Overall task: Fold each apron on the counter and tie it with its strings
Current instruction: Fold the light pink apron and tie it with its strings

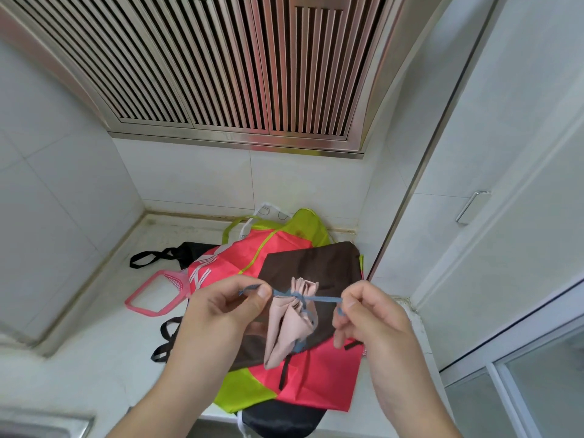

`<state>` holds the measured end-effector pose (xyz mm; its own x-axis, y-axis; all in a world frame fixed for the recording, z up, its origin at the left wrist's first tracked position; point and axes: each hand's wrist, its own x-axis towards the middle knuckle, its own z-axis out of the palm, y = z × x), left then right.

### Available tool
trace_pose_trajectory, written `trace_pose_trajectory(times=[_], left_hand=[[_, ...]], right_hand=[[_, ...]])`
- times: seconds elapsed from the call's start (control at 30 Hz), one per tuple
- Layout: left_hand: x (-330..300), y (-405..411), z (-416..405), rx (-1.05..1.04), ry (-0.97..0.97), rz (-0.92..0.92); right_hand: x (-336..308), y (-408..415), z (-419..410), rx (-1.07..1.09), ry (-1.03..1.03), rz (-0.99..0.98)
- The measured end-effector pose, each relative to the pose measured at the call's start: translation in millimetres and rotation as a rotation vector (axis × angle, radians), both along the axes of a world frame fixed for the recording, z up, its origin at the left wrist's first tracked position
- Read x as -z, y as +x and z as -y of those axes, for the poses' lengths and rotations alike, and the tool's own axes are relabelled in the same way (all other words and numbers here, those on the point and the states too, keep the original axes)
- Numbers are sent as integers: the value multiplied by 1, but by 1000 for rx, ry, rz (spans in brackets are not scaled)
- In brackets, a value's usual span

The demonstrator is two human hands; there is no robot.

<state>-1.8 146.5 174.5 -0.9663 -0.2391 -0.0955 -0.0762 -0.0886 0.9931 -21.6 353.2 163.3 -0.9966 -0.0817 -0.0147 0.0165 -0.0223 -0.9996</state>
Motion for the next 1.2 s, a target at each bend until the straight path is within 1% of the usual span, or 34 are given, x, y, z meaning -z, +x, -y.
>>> trace_pose_trajectory(times=[0.07, 0.13, 0.2, 0.27, 0.33, 0.5, 0.57, 0.7, 0.8, 0.87, 0.93, 0.97, 1.07, 1.13, 1.2], left_hand=[[-2, 1, -2, 55, 137, 30], [2, 3, -5, 107, 310, 61], [4, 4, -10, 177, 452, 67], [4, 5, -15, 232, 533, 67], [4, 4, -16, 241, 590, 59], [-3, 4, -17, 256, 628, 0], [-7, 5, -18, 263, 563, -14], [-12, 3, -20, 253, 332, -12], [-16, 2, -21, 203, 165, -95], [-18, 2, -22, 224, 40, -139], [-20, 3, -22, 267, -21, -153], [-21, 4, -21, 284, -52, -164], [-23, 4, -20, 322, -226, -228], [-24, 3, -19, 329, -287, -241], [-25, 2, -17, 328, -270, -210]], right_hand=[[-4, 0, -1, -16, -249, 36], [-7, 1, 2, -91, -470, 61], [-8, 0, 6, -164, -590, 74], [-9, 0, 9, -190, -646, 85], [-14, 0, 12, -195, -662, 93], [-24, -1, 18, -130, -574, 100], [-25, -1, 19, -119, -555, 107], [-24, 2, 21, -134, -433, 57], [-26, 4, 21, -138, -365, 19], [-29, 2, 20, -142, -288, 1], [-32, -1, 20, -174, -207, -30], [-34, -2, 20, -199, -185, -55], [-40, -3, 21, -220, -140, -147], [-39, -3, 21, -193, -116, -180], [-35, -4, 21, -166, -96, -147]])
